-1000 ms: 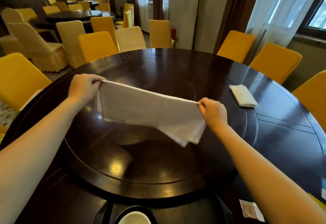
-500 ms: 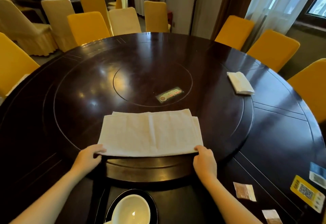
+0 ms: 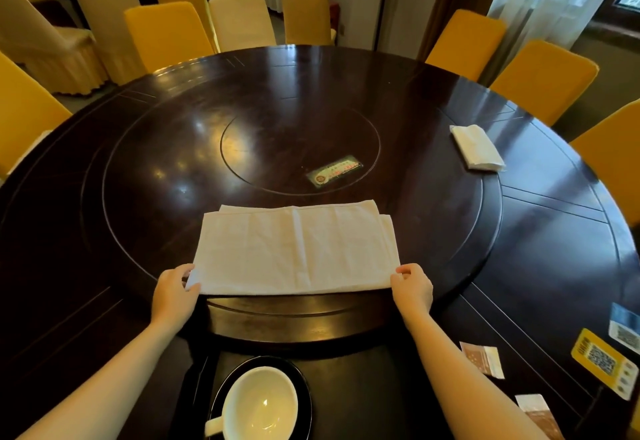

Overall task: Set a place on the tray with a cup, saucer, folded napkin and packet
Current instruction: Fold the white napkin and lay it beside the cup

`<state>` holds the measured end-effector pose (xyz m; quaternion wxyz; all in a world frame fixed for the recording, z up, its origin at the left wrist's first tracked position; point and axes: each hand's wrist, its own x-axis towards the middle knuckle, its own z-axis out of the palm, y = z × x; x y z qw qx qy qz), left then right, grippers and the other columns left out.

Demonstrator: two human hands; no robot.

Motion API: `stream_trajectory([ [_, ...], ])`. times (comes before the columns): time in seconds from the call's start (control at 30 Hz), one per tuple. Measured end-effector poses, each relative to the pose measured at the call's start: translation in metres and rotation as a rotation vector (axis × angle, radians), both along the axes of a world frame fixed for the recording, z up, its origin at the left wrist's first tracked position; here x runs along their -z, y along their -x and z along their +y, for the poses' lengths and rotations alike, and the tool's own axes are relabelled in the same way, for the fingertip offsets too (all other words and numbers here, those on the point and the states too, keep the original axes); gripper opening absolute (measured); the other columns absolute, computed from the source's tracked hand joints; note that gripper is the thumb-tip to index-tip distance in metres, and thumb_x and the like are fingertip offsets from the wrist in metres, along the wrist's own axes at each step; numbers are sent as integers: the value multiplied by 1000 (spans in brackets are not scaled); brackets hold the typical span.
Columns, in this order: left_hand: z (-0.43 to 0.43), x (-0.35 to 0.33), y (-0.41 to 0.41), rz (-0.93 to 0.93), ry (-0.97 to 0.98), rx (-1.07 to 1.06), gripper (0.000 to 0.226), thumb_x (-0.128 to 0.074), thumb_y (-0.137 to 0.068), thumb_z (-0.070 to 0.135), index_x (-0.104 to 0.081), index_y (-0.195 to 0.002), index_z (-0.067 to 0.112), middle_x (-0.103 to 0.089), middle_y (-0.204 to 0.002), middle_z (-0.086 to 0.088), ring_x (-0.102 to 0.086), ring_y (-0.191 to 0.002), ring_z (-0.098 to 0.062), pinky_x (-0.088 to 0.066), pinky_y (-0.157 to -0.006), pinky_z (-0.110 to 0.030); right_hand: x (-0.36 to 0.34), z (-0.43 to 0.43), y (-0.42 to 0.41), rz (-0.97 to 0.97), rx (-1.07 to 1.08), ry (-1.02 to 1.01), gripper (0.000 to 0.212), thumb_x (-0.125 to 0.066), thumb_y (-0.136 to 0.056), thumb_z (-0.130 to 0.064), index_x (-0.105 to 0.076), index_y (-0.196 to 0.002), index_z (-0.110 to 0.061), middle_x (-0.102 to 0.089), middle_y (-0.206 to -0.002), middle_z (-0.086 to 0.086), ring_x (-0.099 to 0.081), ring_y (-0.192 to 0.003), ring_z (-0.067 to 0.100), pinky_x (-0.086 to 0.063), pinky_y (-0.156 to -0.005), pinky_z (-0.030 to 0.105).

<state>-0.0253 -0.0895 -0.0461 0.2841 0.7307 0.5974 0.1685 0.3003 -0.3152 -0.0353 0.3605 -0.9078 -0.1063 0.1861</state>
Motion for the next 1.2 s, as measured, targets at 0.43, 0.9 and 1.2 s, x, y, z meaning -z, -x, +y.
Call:
stream_trajectory([
  [0.43, 7, 4, -8, -23, -2, -47, 35, -54, -85, 0, -57, -119, 8, -58, -108, -14, -54, -82, -23, -48, -73, -38, -1, -13, 6, -73, 4, 8, 17, -52, -89, -20, -54, -73, -14, -54, -69, 2, -51, -66, 19, -46, -62, 34],
  [0.9, 14, 8, -11, -135, 76, -85, 40, -53, -86, 0, -53, -125, 11, -63, -105, -9, -56, -91, -24, -48, -84, -42, 5, -33, 27, -274, 2, 314, 28, -46, -87, -29, -56, -66, -13, -52, -73, 2, -45, -73, 18, -35, -68, 32],
  [1.2, 13, 6, -13, -126, 32, -5, 33, -55, -86, 2, -58, -118, 10, -62, -95, -3, -58, -85, -22, -47, -78, -35, 9, -31, 34, -359, -25, 481, 28, -41, -88, -31, -57, -73, -15, -48, -78, 1, -38, -77, 17, -31, -73, 36],
])
